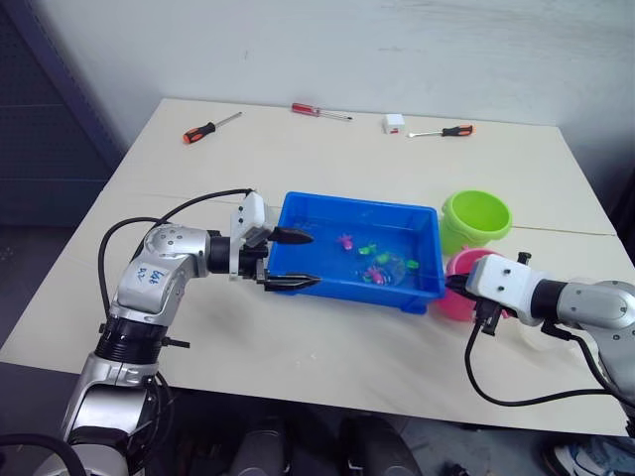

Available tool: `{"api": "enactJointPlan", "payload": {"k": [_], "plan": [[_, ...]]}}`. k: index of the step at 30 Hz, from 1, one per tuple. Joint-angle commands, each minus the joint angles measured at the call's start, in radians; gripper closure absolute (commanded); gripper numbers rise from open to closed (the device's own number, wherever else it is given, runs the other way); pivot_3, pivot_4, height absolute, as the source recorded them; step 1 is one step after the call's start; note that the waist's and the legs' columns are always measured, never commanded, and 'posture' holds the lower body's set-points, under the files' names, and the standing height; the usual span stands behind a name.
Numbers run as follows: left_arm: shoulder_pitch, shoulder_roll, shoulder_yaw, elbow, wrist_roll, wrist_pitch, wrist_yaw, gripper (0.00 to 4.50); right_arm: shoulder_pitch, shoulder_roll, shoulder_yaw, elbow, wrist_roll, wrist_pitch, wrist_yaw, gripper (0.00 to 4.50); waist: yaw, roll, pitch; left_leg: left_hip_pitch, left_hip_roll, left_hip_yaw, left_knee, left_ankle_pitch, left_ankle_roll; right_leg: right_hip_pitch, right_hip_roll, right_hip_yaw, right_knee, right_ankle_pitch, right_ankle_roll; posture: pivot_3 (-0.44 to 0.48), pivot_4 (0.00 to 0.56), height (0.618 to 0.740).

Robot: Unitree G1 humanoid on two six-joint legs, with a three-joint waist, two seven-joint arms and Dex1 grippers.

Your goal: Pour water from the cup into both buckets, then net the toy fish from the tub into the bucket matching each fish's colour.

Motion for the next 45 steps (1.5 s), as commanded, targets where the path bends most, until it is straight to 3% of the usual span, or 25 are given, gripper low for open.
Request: {"api": "enactJointPlan", "payload": {"k": [1, 7, 15, 24, 27, 31, 35, 38, 45], "plan": [[-0.014, -0.003, 0.014, -0.015, -0.021, -0.012, 0.001, 0.05, 0.016, 0.038, -0.066, -0.049, 0.095, 0.112, -0.023, 4.50, 0.000, 0.000, 0.000, 0.000, 0.000, 0.000, 0.000, 0.000, 0.000, 0.000, 0.000, 0.000, 0.000, 0.000, 0.000, 0.000, 0.150, 0.740], [-0.018, -0.007, 0.015, -0.002, -0.026, -0.016, 0.002, 0.05, 0.029, 0.099, -0.144, -0.091, 0.247, 0.284, -0.054, 4.50, -0.001, 0.000, 0.000, 0.000, 0.000, 0.000, 0.000, 0.000, 0.000, 0.000, 0.000, 0.000, 0.000, 0.000, 0.000, 0.000, 0.150, 0.740], [-0.093, -0.066, 0.004, 0.082, -0.050, -0.016, -0.026, 0.05, 0.103, 0.110, -0.363, -0.250, 0.407, 0.451, -0.121, 4.50, 0.003, 0.000, 0.000, -0.001, 0.000, -0.001, 0.000, -0.001, 0.001, 0.000, 0.000, -0.001, -0.001, 0.000, 0.000, 0.000, 0.150, 0.740], [-0.214, -0.190, -0.036, 0.225, -0.058, -0.065, -0.109, 0.05, 0.382, 0.135, -0.791, -0.418, 0.410, 0.478, -0.109, 4.50, 0.013, 0.000, 0.000, -0.005, -0.001, -0.002, 0.001, -0.001, 0.001, -0.002, 0.000, -0.003, -0.001, 0.000, 0.001, 0.000, 0.150, 0.740], [-0.247, -0.225, -0.048, 0.270, -0.050, -0.093, -0.133, 0.05, 0.531, 0.149, -0.907, -0.438, 0.296, 0.359, -0.064, 4.50, 0.016, 0.000, 0.000, -0.006, -0.001, -0.002, 0.001, -0.001, 0.001, -0.002, 0.000, -0.003, -0.002, 0.000, 0.001, 0.000, 0.150, 0.740], [-0.268, -0.249, -0.053, 0.315, -0.038, -0.120, -0.151, 0.05, 0.606, 0.156, -0.909, -0.428, 0.179, 0.191, -0.078, 4.50, 0.020, 0.000, 0.000, -0.005, -0.001, -0.002, 0.000, -0.001, 0.001, -0.002, 0.001, -0.002, -0.002, 0.000, 0.001, 0.000, 0.150, 0.740], [-0.286, -0.265, -0.055, 0.353, -0.027, -0.147, -0.160, 0.05, 0.693, 0.115, -0.827, -0.354, -0.064, -0.152, -0.108, 4.50, 0.007, 0.000, 0.000, -0.004, -0.001, -0.001, 0.000, -0.001, 0.001, -0.001, 0.001, -0.001, -0.002, 0.000, 0.001, 0.000, 0.150, 0.740], [-0.295, -0.265, -0.052, 0.367, -0.023, -0.160, -0.164, 0.05, 0.840, -0.013, -0.780, -0.263, -0.369, -0.539, -0.120, 4.50, 0.001, 0.000, 0.000, -0.004, -0.001, -0.002, 0.000, 0.000, 0.000, -0.001, 0.002, -0.001, -0.002, 0.000, 0.001, 0.000, 0.150, 0.740], [-0.290, -0.245, -0.044, 0.364, -0.020, -0.168, -0.161, 0.05, 0.729, -0.044, -0.793, -0.124, -0.501, -0.725, -0.311, 4.50, 0.002, -0.003, 0.001, -0.002, 0.000, -0.001, -0.001, 0.000, -0.002, -0.001, 0.003, 0.000, -0.003, 0.000, 0.001, 0.000, 0.150, 0.740]]}}
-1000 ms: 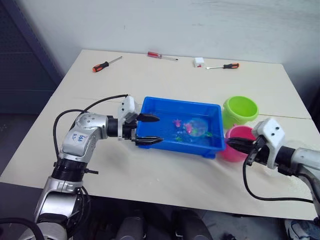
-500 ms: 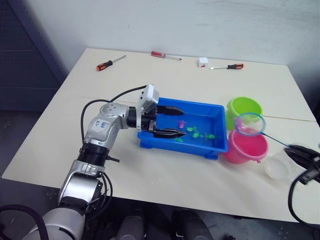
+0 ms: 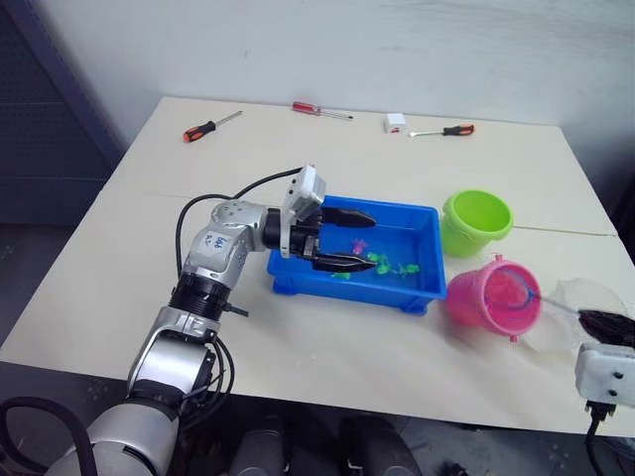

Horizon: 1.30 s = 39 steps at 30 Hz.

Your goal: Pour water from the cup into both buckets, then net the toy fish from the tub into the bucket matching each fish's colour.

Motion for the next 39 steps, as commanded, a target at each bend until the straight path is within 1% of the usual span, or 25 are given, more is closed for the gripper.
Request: {"api": "enactJointPlan", "payload": {"k": [1, 5, 7, 9, 11, 12, 14, 16, 18, 20, 21, 23, 25, 30, 35, 39], "plan": [[-0.012, 0.020, 0.020, -0.028, 0.003, -0.015, -0.002, 0.05, -0.124, -0.026, -0.035, 0.125, -0.104, -0.165, -0.172, 4.50, -0.002, 0.000, 0.000, 0.000, 0.000, 0.000, 0.000, 0.000, 0.000, 0.000, 0.000, 0.000, 0.000, 0.000, 0.000, 0.000, 0.150, 0.740], [-0.002, 0.034, 0.025, -0.035, 0.007, -0.011, 0.006, 0.05, -0.191, -0.032, -0.006, 0.167, -0.060, -0.181, -0.180, 4.50, 0.000, 0.000, 0.000, 0.002, 0.000, 0.001, 0.001, 0.000, -0.001, 0.001, 0.000, 0.001, 0.001, 0.000, 0.000, 0.000, 0.150, 0.740], [0.003, 0.045, 0.027, -0.038, 0.009, -0.009, 0.014, 0.05, -0.211, -0.034, -0.001, 0.178, 0.017, -0.188, -0.154, 4.50, 0.000, 0.001, 0.000, 0.002, 0.000, 0.001, -0.001, 0.001, -0.001, 0.001, 0.000, 0.001, 0.001, 0.000, -0.001, 0.000, 0.150, 0.740], [0.009, 0.067, 0.034, -0.020, 0.026, -0.018, 0.033, 0.05, -0.280, -0.026, 0.009, 0.168, 0.143, -0.106, -0.134, 4.50, -0.001, 0.001, 0.000, 0.002, 0.000, 0.001, -0.001, 0.001, -0.001, 0.001, 0.000, 0.001, 0.001, 0.000, -0.001, 0.000, 0.150, 0.740], [0.013, 0.083, 0.038, -0.003, 0.039, -0.028, 0.045, 0.05, -0.329, -0.026, 0.033, 0.153, 0.226, -0.047, -0.123, 4.50, -0.001, 0.001, 0.000, 0.002, 0.000, 0.001, -0.001, 0.001, -0.001, 0.001, 0.000, 0.001, 0.001, 0.000, -0.001, 0.000, 0.150, 0.740], [0.016, 0.094, 0.040, 0.006, 0.047, -0.034, 0.050, 0.05, -0.345, -0.033, 0.062, 0.143, 0.249, -0.028, -0.115, 4.50, -0.002, 0.000, 0.000, 0.002, 0.000, 0.001, -0.001, 0.001, -0.001, 0.001, 0.000, 0.001, 0.001, 0.000, -0.001, 0.000, 0.150, 0.740], [0.034, 0.134, 0.057, 0.003, 0.054, -0.024, 0.064, 0.05, -0.421, -0.045, 0.207, 0.094, 0.343, 0.083, -0.089, 4.50, -0.006, 0.001, 0.000, 0.003, 0.000, 0.001, -0.001, 0.001, -0.001, 0.001, 0.000, 0.001, 0.002, 0.000, -0.001, 0.000, 0.150, 0.740], [0.055, 0.168, 0.073, -0.019, 0.052, -0.008, 0.073, 0.05, -0.506, -0.057, 0.346, 0.063, 0.391, 0.184, -0.062, 4.50, -0.019, 0.001, 0.000, 0.005, 0.001, 0.001, -0.001, 0.001, -0.001, 0.003, 0.000, 0.001, 0.003, 0.000, -0.001, 0.000, 0.150, 0.740], [0.076, 0.196, 0.081, -0.052, 0.054, 0.006, 0.088, 0.05, -0.597, -0.060, 0.466, 0.056, 0.394, 0.260, -0.048, 4.50, -0.025, 0.001, 0.000, 0.005, 0.001, 0.001, -0.001, 0.001, -0.001, 0.002, -0.001, 0.001, 0.003, 0.000, -0.001, 0.000, 0.150, 0.740], [0.100, 0.220, 0.090, -0.090, 0.051, 0.021, 0.100, 0.05, -0.701, -0.038, 0.582, 0.066, 0.391, 0.342, -0.048, 4.50, -0.025, 0.001, 0.000, 0.004, 0.001, 0.001, 0.000, 0.001, 0.000, 0.001, -0.002, 0.001, 0.004, 0.000, -0.001, 0.000, 0.150, 0.740], [0.108, 0.227, 0.092, -0.104, 0.049, 0.028, 0.105, 0.05, -0.737, -0.028, 0.617, 0.069, 0.389, 0.373, -0.049, 4.50, -0.024, 0.001, 0.000, 0.004, 0.001, 0.001, 0.000, 0.001, 0.000, 0.001, -0.002, 0.000, 0.004, 0.000, -0.001, 0.000, 0.150, 0.740], [0.142, 0.247, 0.105, -0.167, 0.039, 0.054, 0.124, 0.05, -0.851, -0.002, 0.742, 0.147, 0.330, 0.383, -0.047, 4.50, -0.024, 0.000, 0.000, 0.003, 0.000, 0.000, 0.001, 0.000, 0.000, 0.001, -0.002, 0.000, 0.003, 0.000, -0.001, 0.000, 0.150, 0.740], [0.168, 0.260, 0.115, -0.221, 0.030, 0.081, 0.143, 0.05, -0.938, 0.013, 0.823, 0.226, 0.276, 0.365, -0.047, 4.50, -0.025, 0.000, 0.000, 0.003, 0.000, 0.000, 0.001, 0.000, 0.001, 0.001, -0.003, 0.000, 0.003, 0.000, -0.001, 0.000, 0.150, 0.740], [0.225, 0.278, 0.130, -0.315, 0.023, 0.126, 0.179, 0.05, -1.071, 0.031, 0.939, 0.396, 0.190, 0.304, -0.041, 4.50, -0.022, 0.000, 0.000, 0.002, 0.000, 0.000, 0.000, 0.000, 0.001, 0.000, -0.004, -0.001, 0.003, 0.000, -0.001, 0.000, 0.150, 0.740], [0.266, 0.293, 0.146, -0.374, 0.009, 0.156, 0.209, 0.05, -1.168, 0.054, 1.000, 0.524, 0.141, 0.242, -0.041, 4.50, -0.025, 0.000, 0.000, 0.002, 0.000, 0.000, 0.001, 0.000, 0.001, 0.000, -0.004, -0.001, 0.003, 0.000, -0.001, 0.000, 0.150, 0.740], [0.285, 0.299, 0.152, -0.407, -0.001, 0.171, 0.227, 0.05, -1.194, 0.058, 1.037, 0.573, 0.125, 0.195, -0.005, 4.50, -0.027, 0.000, 0.000, 0.002, 0.000, 0.000, 0.001, 0.000, 0.001, 0.000, -0.004, -0.001, 0.004, 0.000, -0.001, 0.000, 0.150, 0.740]]}}
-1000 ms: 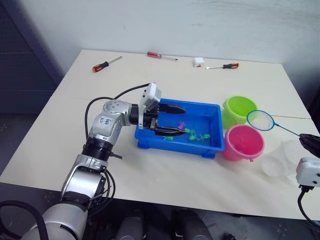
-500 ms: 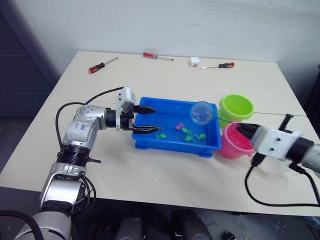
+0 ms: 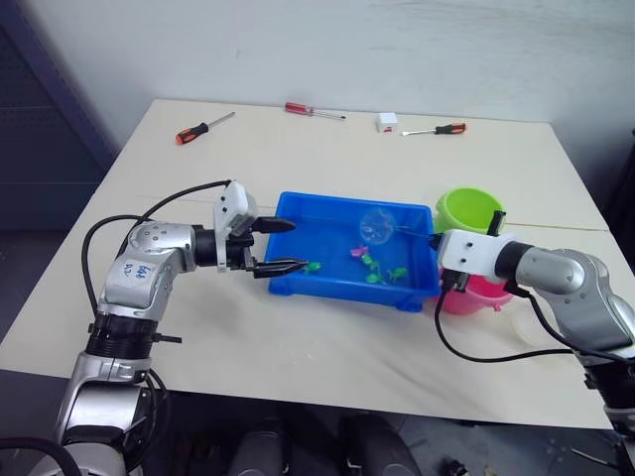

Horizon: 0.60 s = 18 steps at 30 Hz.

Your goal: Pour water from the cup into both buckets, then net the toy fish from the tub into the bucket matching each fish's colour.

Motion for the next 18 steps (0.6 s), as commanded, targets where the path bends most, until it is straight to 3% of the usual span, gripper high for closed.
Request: {"api": "enactJointPlan", "payload": {"k": [1, 18], "plan": [[0.009, 0.014, 0.032, -0.055, -0.029, 0.009, 0.017, 0.05, -0.017, 0.006, 0.016, 0.012, -0.001, -0.042, 0.042, 4.50, 0.001, 0.000, 0.000, 0.000, 0.000, 0.000, 0.000, 0.000, 0.000, 0.000, 0.000, 0.000, 0.000, 0.000, 0.000, 0.000, 0.150, 0.740], [0.049, 0.044, 0.017, -0.080, -0.028, 0.002, 0.008, 0.05, -0.041, 0.055, 0.024, 0.003, 0.013, -0.013, 0.110, 4.50, -0.003, 0.000, 0.000, 0.000, 0.000, 0.000, 0.000, 0.000, 0.000, 0.000, 0.000, 0.000, 0.000, 0.000, 0.000, 0.000, 0.150, 0.740]]}}
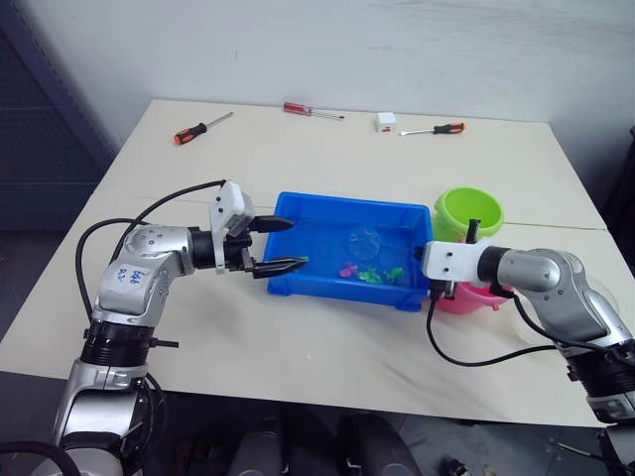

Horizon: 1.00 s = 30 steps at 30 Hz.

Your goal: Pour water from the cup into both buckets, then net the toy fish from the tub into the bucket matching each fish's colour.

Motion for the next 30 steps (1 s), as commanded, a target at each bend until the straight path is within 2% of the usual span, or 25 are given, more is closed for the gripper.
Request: {"api": "enactJointPlan", "payload": {"k": [1, 4, 7, 14, 18, 22, 30], "plan": [[0.028, 0.041, -0.005, -0.046, -0.003, -0.017, -0.034, 0.05, -0.010, 0.017, -0.048, -0.080, 0.075, 0.071, 0.037, 4.50, -0.002, 0.000, 0.000, 0.000, 0.000, 0.000, 0.000, 0.000, 0.000, 0.000, 0.000, 0.000, 0.000, 0.000, 0.000, 0.000, 0.150, 0.740], [0.052, 0.065, -0.008, -0.061, -0.013, -0.015, -0.059, 0.05, 0.012, -0.009, -0.094, -0.177, 0.143, 0.195, 0.096, 4.50, 0.002, 0.001, 0.000, 0.000, 0.000, 0.000, 0.000, 0.000, 0.000, 0.000, 0.000, 0.000, 0.000, 0.000, 0.000, 0.000, 0.150, 0.740], [0.058, 0.071, -0.011, -0.059, -0.009, -0.022, -0.064, 0.05, 0.040, -0.045, -0.098, -0.223, 0.145, 0.225, 0.128, 4.50, 0.007, 0.001, 0.000, 0.000, 0.000, 0.000, 0.000, -0.001, 0.001, 0.000, -0.001, 0.000, -0.001, 0.000, 0.000, 0.000, 0.150, 0.740], [0.048, 0.070, -0.028, -0.048, -0.005, -0.032, -0.071, 0.05, 0.029, -0.025, -0.032, -0.185, 0.080, 0.168, 0.093, 4.50, 0.000, 0.001, 0.000, -0.001, 0.000, -0.001, 0.000, -0.001, 0.001, 0.000, -0.001, -0.001, -0.002, 0.000, 0.000, 0.000, 0.150, 0.740], [0.037, 0.073, -0.030, -0.047, -0.009, -0.029, -0.073, 0.05, 0.036, -0.036, 0.000, -0.178, 0.074, 0.125, 0.134, 4.50, 0.000, 0.001, 0.000, -0.001, 0.000, -0.001, 0.000, -0.001, 0.001, -0.001, -0.001, -0.001, -0.001, 0.000, 0.000, 0.000, 0.150, 0.740], [0.036, 0.075, -0.026, -0.046, -0.010, -0.031, -0.074, 0.05, 0.056, -0.051, -0.008, -0.204, 0.123, 0.119, 0.199, 4.50, 0.002, 0.001, 0.000, -0.001, 0.000, -0.001, 0.000, -0.001, 0.001, 0.000, -0.001, -0.001, -0.001, 0.000, 0.000, 0.000, 0.150, 0.740], [0.040, 0.069, -0.017, -0.054, -0.016, -0.027, -0.055, 0.05, 0.068, -0.001, -0.050, -0.261, 0.255, 0.251, 0.225, 4.50, 0.002, 0.001, 0.000, -0.001, 0.000, -0.001, 0.000, -0.001, 0.001, 0.000, -0.001, -0.001, -0.001, 0.000, 0.000, 0.000, 0.150, 0.740]]}}
